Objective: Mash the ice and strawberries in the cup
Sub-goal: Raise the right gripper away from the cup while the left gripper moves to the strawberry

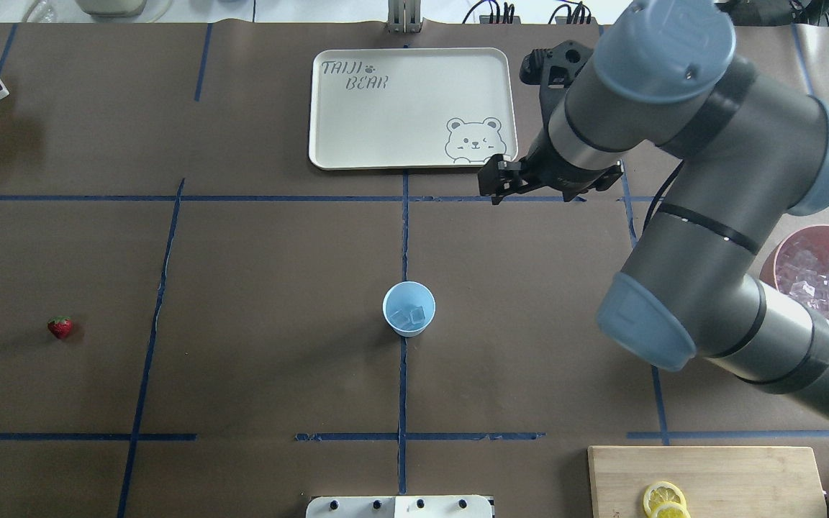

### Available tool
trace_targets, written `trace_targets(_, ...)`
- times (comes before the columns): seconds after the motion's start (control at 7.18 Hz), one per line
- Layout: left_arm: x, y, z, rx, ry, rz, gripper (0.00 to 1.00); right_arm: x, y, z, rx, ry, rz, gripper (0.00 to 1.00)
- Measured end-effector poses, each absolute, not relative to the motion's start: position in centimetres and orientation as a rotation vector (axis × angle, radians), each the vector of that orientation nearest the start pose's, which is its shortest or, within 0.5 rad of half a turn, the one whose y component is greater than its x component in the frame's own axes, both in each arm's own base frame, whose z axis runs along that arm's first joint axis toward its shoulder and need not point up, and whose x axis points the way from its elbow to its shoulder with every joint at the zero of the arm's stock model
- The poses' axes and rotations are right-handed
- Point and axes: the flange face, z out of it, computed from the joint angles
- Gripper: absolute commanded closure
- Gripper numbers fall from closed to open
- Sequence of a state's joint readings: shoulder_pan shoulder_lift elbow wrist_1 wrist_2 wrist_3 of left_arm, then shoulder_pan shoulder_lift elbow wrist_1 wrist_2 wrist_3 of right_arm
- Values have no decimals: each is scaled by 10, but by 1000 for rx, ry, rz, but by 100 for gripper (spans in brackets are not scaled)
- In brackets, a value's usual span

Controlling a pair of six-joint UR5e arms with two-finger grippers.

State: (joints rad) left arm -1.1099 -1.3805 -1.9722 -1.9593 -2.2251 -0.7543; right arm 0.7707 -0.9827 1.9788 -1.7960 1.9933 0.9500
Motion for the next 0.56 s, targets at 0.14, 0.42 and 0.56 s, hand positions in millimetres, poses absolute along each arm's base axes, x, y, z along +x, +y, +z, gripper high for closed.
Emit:
trace_targets(0.14, 150, -405, 512, 129, 831, -96, 1, -323, -490, 204, 187, -827, -52, 1)
trace_targets(0.42, 201, -381, 521, 169, 799, -126, 1, -268, -513, 248, 201, -793, -108, 1)
trace_targets(0.56, 227, -369, 526, 185, 788, -141, 1, -242, -520, 270, 201, -777, -129, 1)
